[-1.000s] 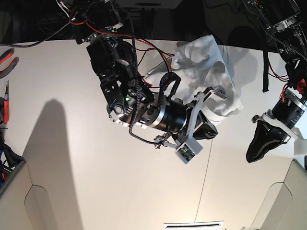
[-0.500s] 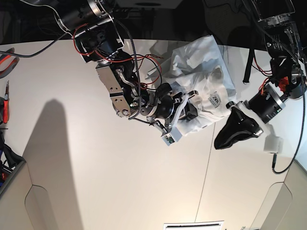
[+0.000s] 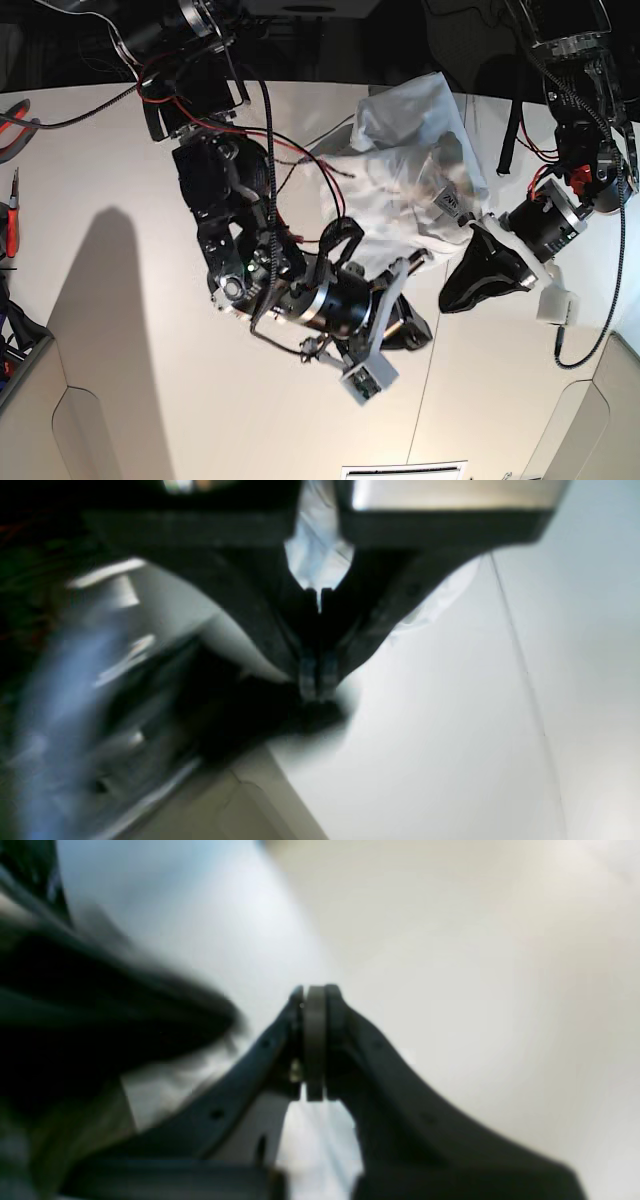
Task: Layout the t-shirt on the table in an organized manner, then fold the t-shirt properly
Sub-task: 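Carry the bundled shirt with the right gripper to the table corner and lower it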
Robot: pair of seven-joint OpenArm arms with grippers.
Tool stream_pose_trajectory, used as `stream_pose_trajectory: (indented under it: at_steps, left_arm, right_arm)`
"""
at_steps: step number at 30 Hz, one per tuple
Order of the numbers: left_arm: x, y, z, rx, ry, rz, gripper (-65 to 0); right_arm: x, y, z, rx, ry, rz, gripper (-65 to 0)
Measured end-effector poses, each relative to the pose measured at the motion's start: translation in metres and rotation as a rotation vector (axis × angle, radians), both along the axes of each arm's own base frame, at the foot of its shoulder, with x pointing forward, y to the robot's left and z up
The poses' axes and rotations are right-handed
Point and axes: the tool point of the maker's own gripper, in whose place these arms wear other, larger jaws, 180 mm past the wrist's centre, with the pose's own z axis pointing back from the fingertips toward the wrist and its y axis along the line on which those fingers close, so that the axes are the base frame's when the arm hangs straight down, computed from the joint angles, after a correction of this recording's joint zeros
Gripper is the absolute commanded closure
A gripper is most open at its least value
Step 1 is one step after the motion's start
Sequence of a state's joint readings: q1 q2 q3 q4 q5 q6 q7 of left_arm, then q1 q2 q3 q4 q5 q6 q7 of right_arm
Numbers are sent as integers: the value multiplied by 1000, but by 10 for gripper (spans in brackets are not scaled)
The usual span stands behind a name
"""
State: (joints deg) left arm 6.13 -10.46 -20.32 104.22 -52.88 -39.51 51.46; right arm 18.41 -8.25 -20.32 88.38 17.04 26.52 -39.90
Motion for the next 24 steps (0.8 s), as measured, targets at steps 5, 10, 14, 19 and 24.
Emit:
stream_pose_trajectory:
  at_steps: [5, 10, 14, 19, 24]
  left_arm:
    - [6, 71, 14, 53, -68, 219, 0]
    - [0, 122, 28, 78, -104, 368, 0]
    - [-6, 139, 28, 92, -102, 420, 0]
    - [-5, 135, 26, 90, -93, 404, 0]
    - [-4, 125, 22, 87, -82, 377, 0]
  right_arm:
    - [-21, 7, 8, 38, 39, 73, 0]
    - [-44, 19, -60, -7, 219, 141, 0]
    - [-72, 22, -136, -87, 365, 171, 0]
    - [-96, 17, -200, -170, 401, 190, 0]
    - [-72, -4, -219, -215, 402, -20, 0]
